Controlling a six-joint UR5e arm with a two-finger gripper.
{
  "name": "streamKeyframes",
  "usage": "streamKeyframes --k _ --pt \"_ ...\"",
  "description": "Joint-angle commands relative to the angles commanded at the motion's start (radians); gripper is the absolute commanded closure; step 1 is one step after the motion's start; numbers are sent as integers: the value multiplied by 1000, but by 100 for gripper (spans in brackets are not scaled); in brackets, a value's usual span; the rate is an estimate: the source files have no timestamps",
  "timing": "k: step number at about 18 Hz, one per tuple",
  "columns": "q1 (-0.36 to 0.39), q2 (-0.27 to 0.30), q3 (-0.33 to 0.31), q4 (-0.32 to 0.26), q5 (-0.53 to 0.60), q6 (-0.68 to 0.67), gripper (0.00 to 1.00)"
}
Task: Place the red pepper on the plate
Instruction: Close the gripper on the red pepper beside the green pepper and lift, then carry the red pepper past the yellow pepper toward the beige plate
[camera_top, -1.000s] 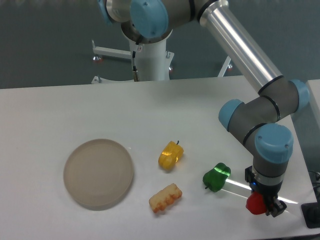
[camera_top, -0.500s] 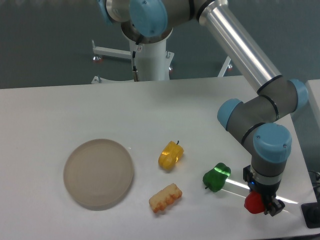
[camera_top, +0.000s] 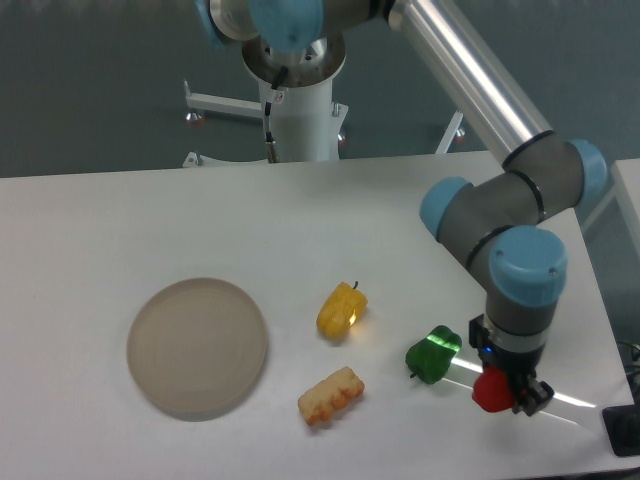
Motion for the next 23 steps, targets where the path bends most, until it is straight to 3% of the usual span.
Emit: streamKeyframes --k 5,8,13,15,23 --pt "-63 69 -65 -32 0 -143 36" --pt "-91 94 -66 -81 2 -171 36" --pt "-134 114 -66 -107 0 -227 36" --pt "-152 117 -68 -115 2 -261 36" --pt "-226 180 -177 -110 2 -408 36"
